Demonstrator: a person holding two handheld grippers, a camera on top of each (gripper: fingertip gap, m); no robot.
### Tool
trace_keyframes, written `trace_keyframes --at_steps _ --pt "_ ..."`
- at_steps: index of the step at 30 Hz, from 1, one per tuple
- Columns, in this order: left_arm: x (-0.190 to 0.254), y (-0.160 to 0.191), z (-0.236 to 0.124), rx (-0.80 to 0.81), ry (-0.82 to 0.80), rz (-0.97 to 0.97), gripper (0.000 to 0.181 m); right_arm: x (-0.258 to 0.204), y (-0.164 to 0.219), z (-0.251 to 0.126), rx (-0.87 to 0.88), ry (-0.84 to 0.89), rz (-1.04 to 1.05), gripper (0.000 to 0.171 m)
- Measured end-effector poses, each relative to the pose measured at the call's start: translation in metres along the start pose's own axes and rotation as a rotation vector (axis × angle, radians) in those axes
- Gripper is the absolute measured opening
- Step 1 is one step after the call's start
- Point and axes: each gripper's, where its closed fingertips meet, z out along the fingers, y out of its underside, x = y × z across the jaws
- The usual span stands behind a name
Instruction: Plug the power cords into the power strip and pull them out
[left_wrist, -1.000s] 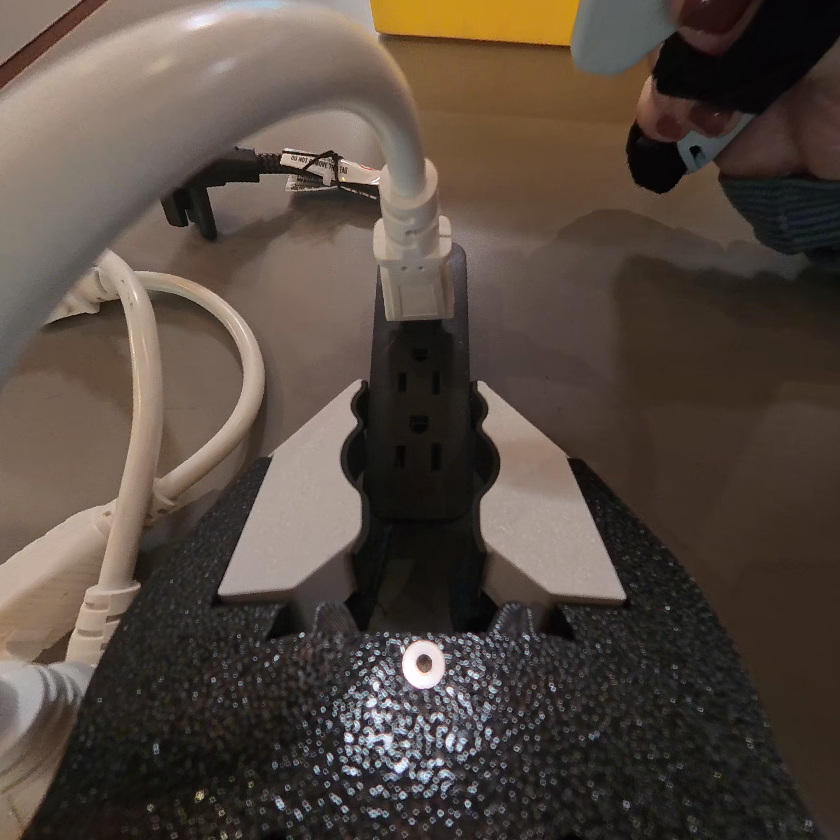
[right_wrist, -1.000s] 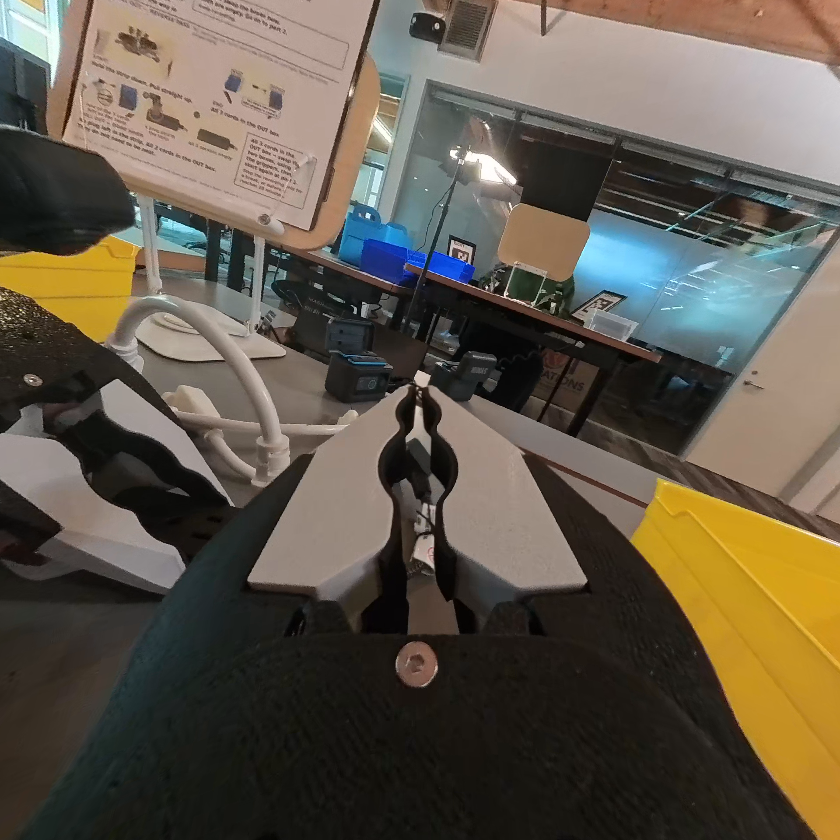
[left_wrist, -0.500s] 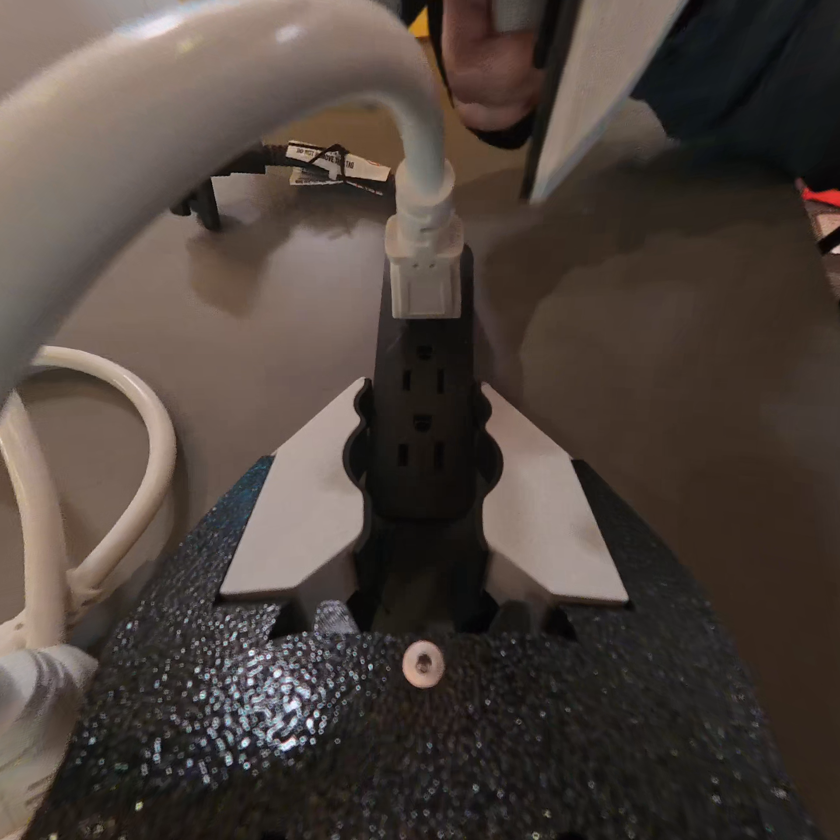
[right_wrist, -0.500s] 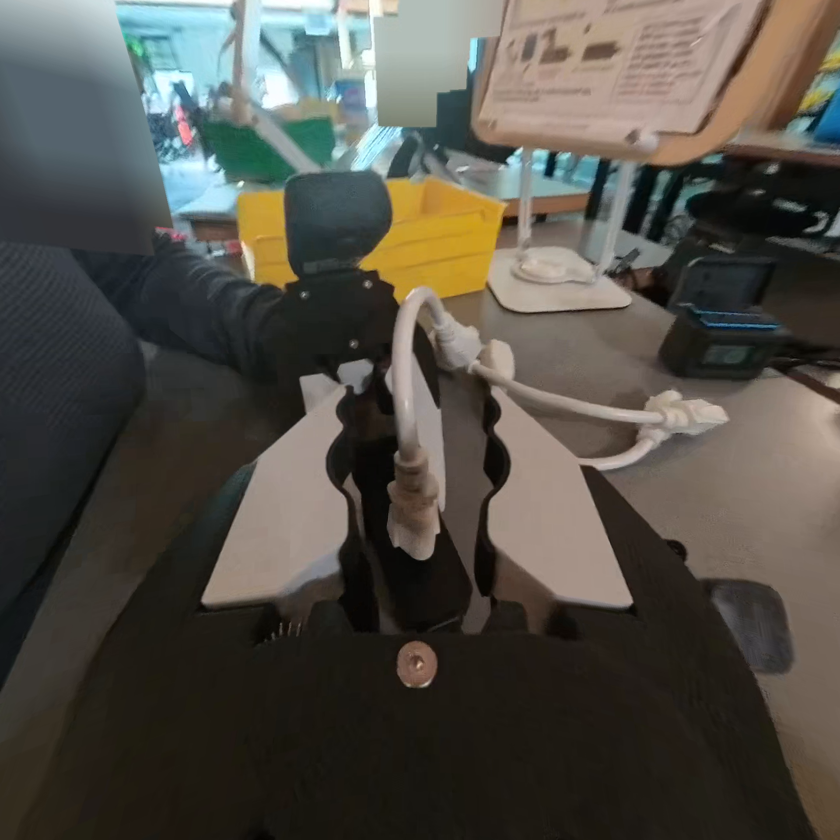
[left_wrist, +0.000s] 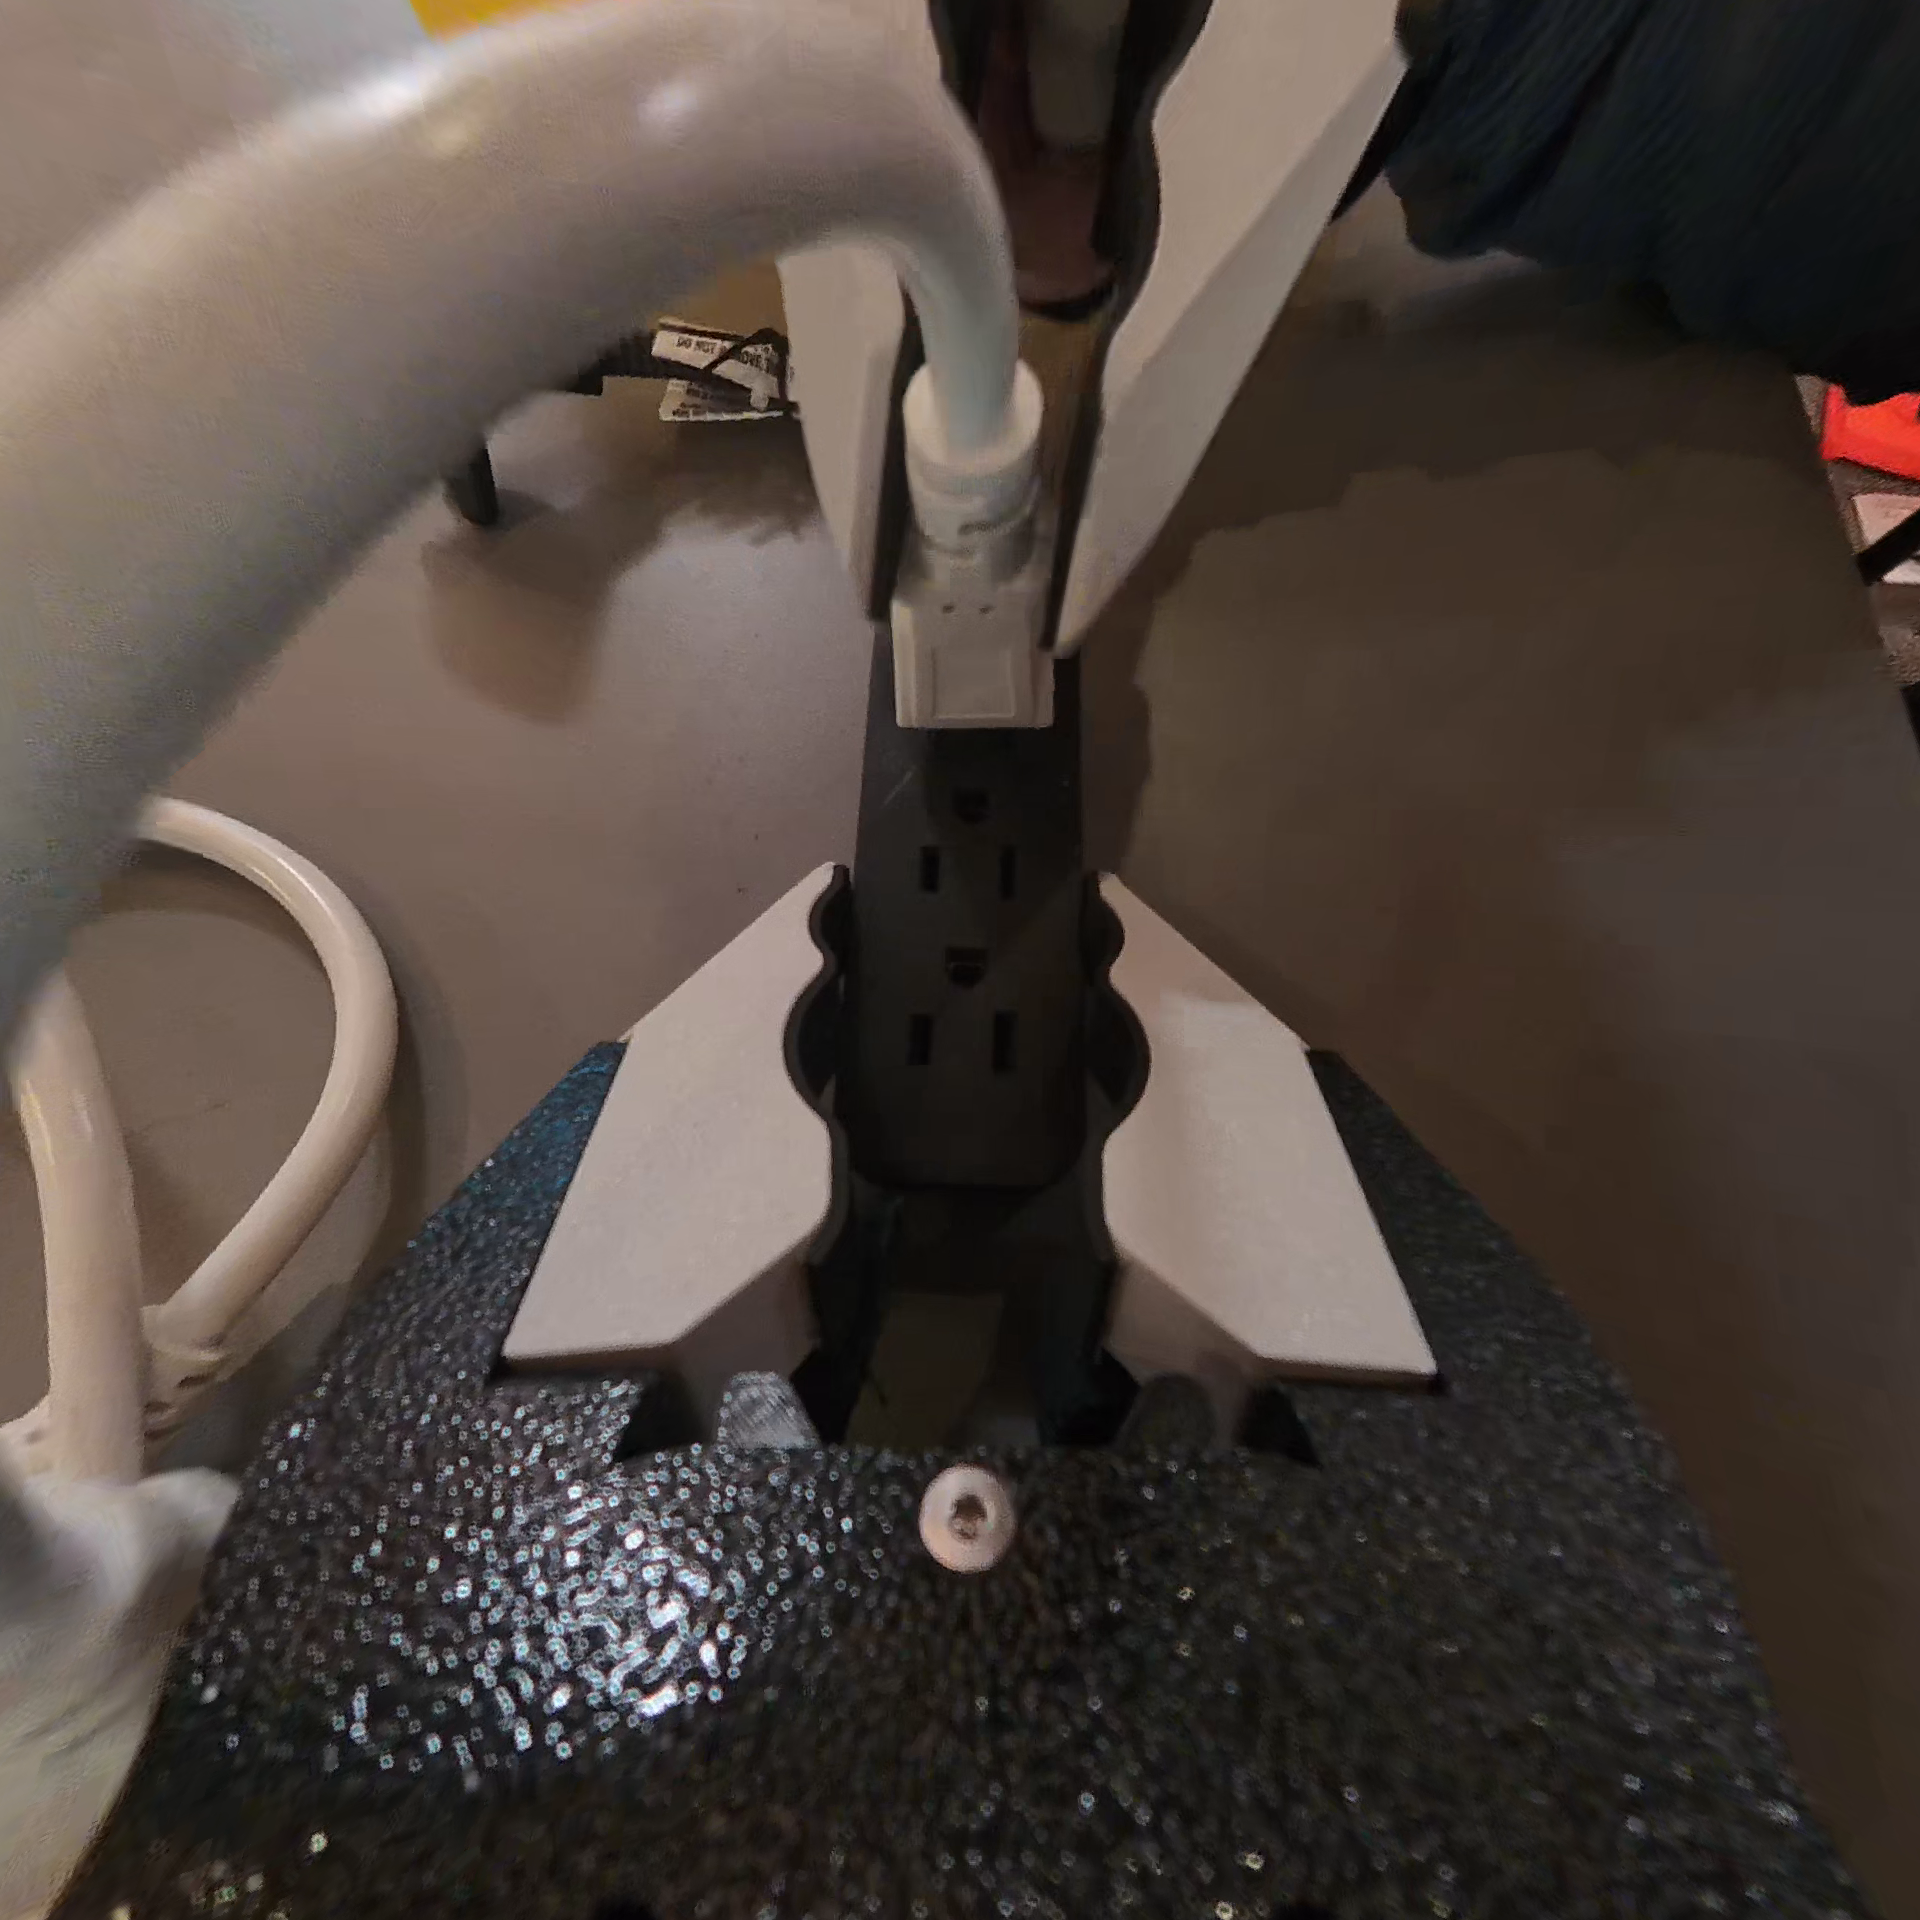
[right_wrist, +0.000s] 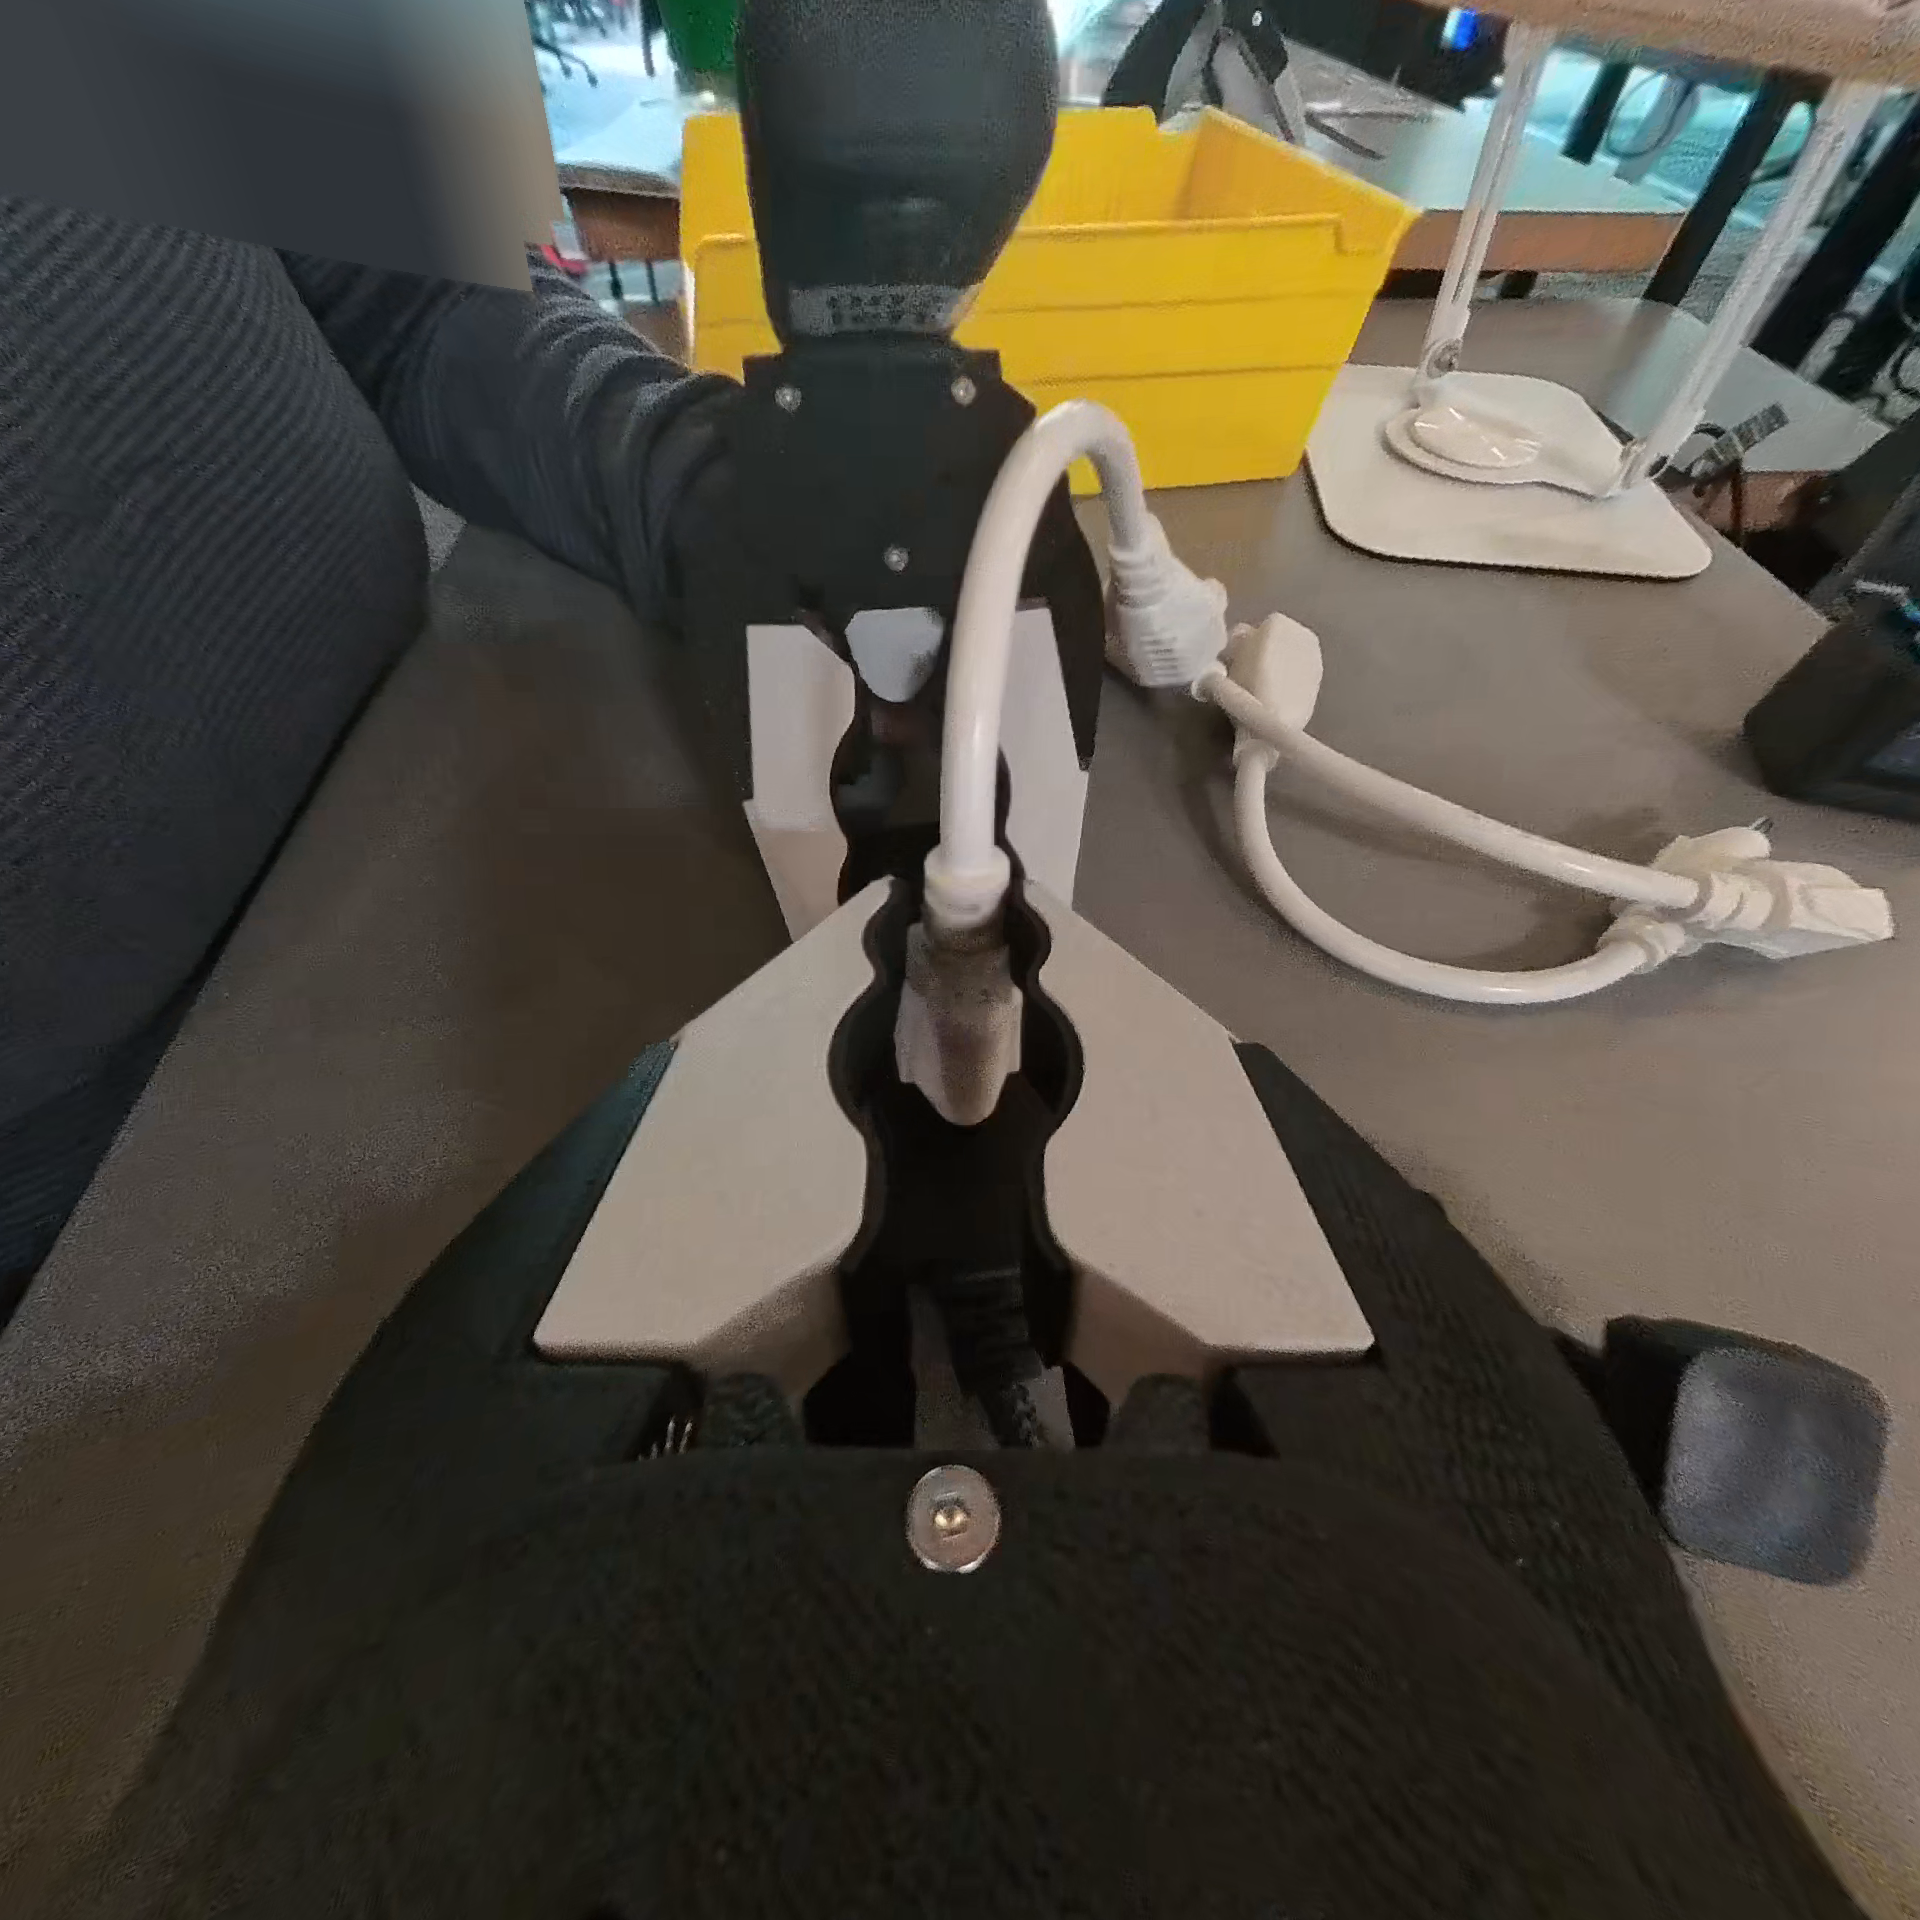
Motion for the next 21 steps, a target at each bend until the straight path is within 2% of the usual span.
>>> trace_keyframes --at_steps 4,17,18,19,21 --pt "0.000 0.000 0.000 -0.001 -0.003 0.008 0.043 0.000 -0.001 0.000 0.108 -0.077 0.110 0.015" --pt "0.001 0.000 0.000 -0.003 0.008 -0.002 0.043 0.000 0.001 0.001 0.115 -0.047 0.091 0.015" --pt "0.000 0.000 0.000 -0.003 0.008 -0.010 0.045 0.000 0.001 0.000 0.115 -0.046 0.091 0.015" --pt "-0.001 -0.002 0.000 0.009 0.010 -0.030 0.059 0.000 0.001 0.001 0.115 -0.046 0.091 0.016" --pt "0.006 -0.026 -0.009 0.169 0.086 -0.095 0.076 0.000 0.001 0.001 0.116 -0.045 0.090 0.016"
